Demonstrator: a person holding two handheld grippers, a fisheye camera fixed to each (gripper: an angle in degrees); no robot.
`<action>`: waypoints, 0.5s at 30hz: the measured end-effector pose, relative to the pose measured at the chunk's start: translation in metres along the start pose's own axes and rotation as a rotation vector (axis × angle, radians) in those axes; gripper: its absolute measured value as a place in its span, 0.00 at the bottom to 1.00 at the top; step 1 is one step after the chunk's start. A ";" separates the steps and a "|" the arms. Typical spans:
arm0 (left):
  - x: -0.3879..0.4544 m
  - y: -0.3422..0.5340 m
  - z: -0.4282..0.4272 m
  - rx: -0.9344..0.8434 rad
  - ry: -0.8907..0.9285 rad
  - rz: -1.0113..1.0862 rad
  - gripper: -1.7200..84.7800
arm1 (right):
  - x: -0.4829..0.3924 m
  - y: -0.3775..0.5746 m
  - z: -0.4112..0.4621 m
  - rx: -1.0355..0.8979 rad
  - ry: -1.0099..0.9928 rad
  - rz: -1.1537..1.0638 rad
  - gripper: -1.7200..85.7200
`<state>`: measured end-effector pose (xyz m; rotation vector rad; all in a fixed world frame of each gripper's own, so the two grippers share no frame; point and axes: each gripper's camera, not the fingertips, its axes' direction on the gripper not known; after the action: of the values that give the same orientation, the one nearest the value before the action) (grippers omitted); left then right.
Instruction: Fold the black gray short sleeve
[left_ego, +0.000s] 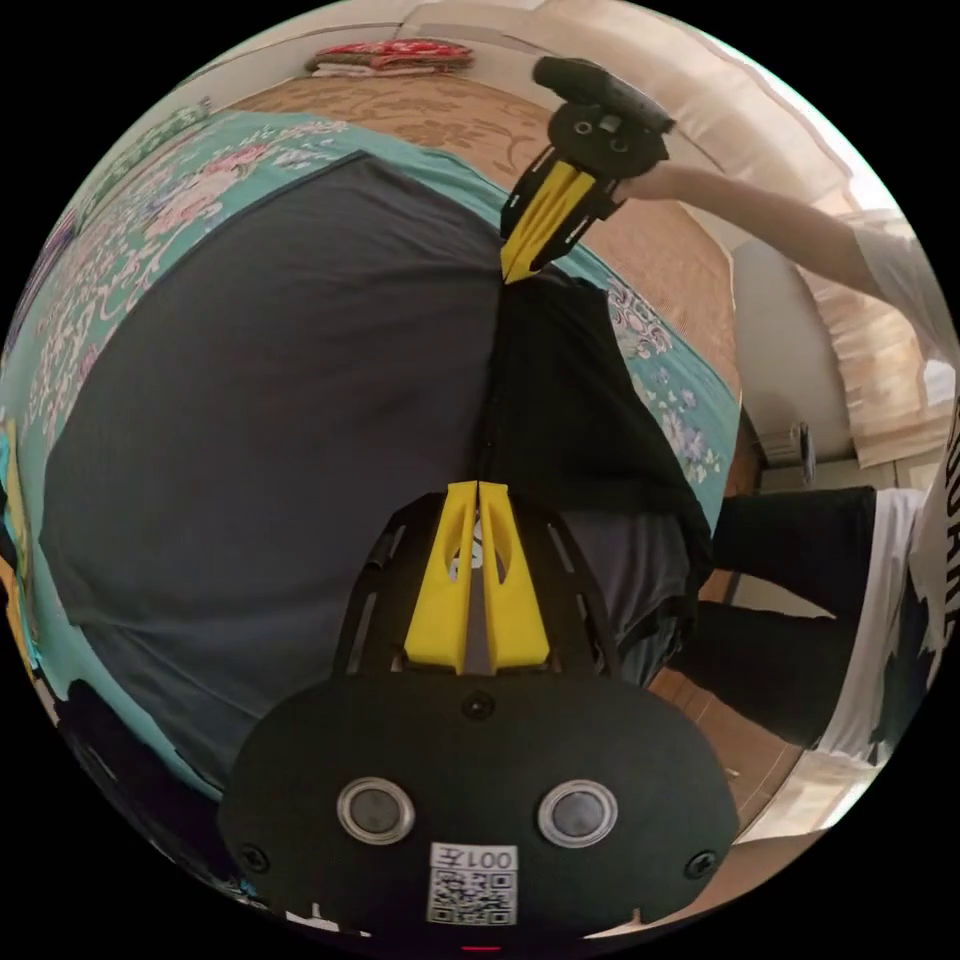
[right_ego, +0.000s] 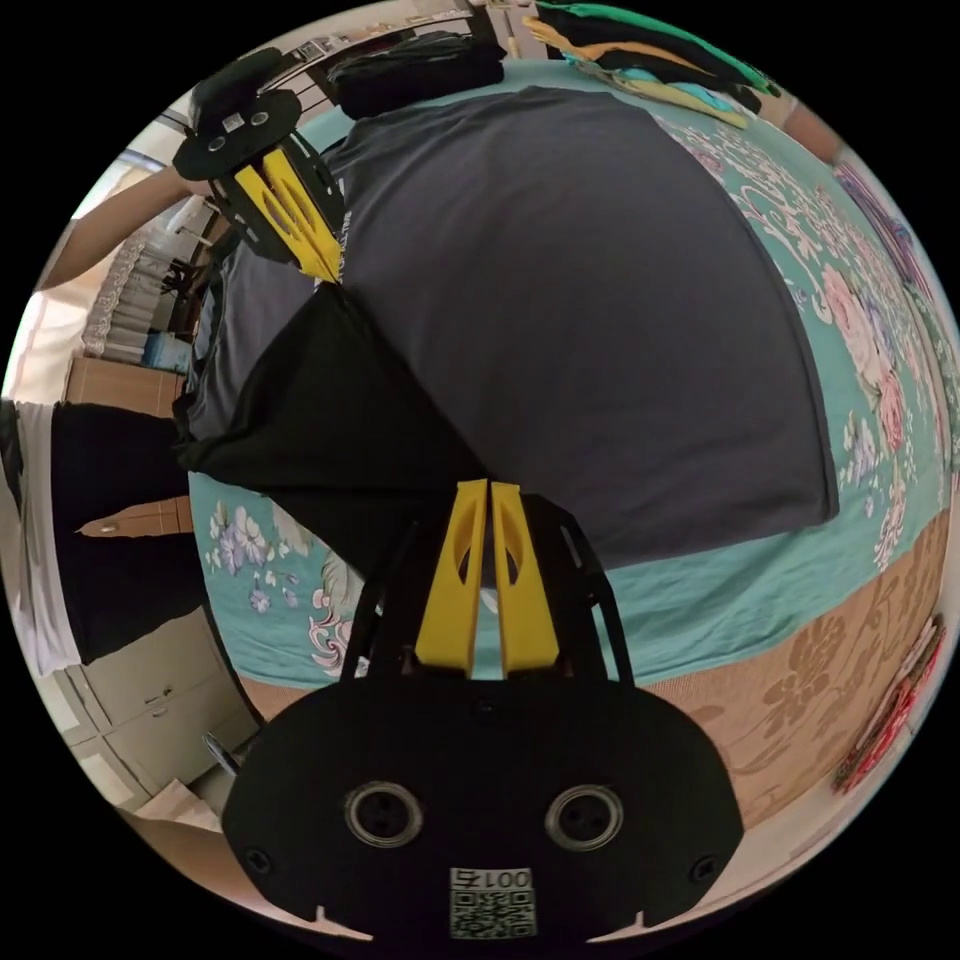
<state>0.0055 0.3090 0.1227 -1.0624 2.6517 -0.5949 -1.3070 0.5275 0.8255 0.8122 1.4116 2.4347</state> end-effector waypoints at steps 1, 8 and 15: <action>-0.005 0.000 0.006 0.008 0.022 -0.020 0.01 | 0.002 0.002 0.001 0.021 -0.005 0.017 0.03; -0.018 0.007 0.028 0.021 -0.003 -0.229 0.03 | 0.003 0.030 -0.007 0.032 0.021 0.134 0.05; 0.035 0.029 0.055 0.113 0.274 -0.419 0.12 | -0.028 0.066 -0.002 0.045 -0.121 0.160 0.10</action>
<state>-0.0185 0.2879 0.0585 -1.6197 2.5803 -1.0247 -1.2793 0.4793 0.8704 1.1037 1.4108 2.4279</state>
